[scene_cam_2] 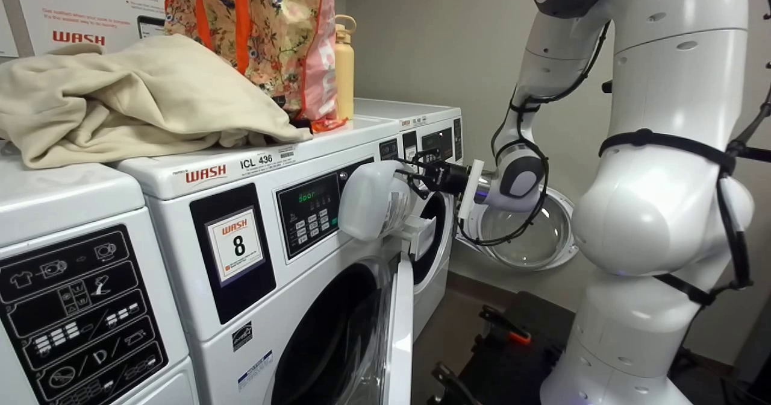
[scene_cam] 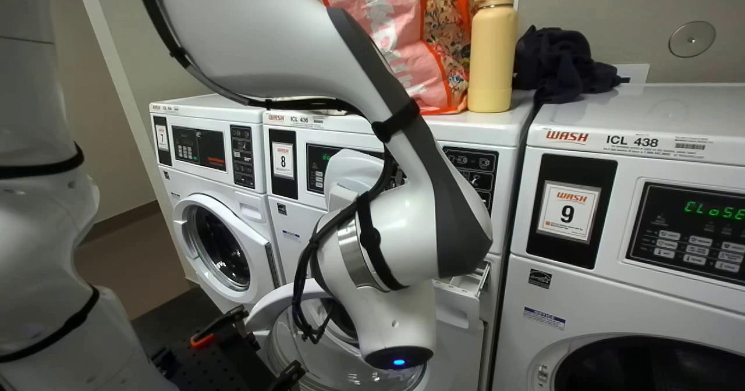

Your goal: Pour fabric softener into the soap chamber

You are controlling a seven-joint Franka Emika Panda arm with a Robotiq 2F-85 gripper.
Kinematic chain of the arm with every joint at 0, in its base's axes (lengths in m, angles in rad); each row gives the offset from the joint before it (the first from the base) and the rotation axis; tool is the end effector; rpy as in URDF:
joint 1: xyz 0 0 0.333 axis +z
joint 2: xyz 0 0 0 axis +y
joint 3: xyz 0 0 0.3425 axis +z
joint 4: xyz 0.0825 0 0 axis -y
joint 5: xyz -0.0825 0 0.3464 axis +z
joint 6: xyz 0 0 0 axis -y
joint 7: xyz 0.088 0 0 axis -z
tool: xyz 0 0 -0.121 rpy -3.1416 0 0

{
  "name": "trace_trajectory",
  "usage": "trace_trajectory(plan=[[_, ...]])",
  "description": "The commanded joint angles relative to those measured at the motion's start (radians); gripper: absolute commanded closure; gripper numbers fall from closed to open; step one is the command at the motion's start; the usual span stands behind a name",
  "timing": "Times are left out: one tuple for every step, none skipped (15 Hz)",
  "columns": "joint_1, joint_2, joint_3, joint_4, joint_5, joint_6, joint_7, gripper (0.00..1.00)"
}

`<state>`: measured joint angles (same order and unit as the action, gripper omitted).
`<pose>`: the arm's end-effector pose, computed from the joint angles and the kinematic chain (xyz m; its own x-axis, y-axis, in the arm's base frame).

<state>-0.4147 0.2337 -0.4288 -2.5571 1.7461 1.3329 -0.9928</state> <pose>0.3671 -0.2053 0.3000 0.6329 -0.7519 -0.1847 0.0293 0.2616 -0.9647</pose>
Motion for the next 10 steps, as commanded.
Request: trace_trajectory(plan=[[-0.001, -0.008, 0.008, 0.018, 0.037, -0.062, 0.037, 0.94], [-0.001, -0.008, 0.008, 0.018, 0.036, -0.062, 0.037, 0.94], [0.0, -0.008, 0.008, 0.018, 0.036, -0.061, 0.035, 0.94], [0.0, -0.008, 0.007, 0.019, 0.035, -0.058, 0.034, 0.94], [0.001, -0.009, 0.007, 0.019, 0.033, -0.057, 0.031, 0.94], [0.003, -0.009, 0.007, 0.02, 0.03, -0.051, 0.024, 0.94], [0.004, -0.01, 0.006, 0.02, 0.027, -0.045, 0.02, 0.94], [0.006, -0.011, 0.006, 0.021, 0.023, -0.037, 0.009, 0.94], [0.008, -0.011, 0.005, 0.024, 0.013, -0.031, -0.001, 0.94], [0.01, -0.01, 0.004, 0.026, 0.005, -0.027, -0.012, 0.94]])
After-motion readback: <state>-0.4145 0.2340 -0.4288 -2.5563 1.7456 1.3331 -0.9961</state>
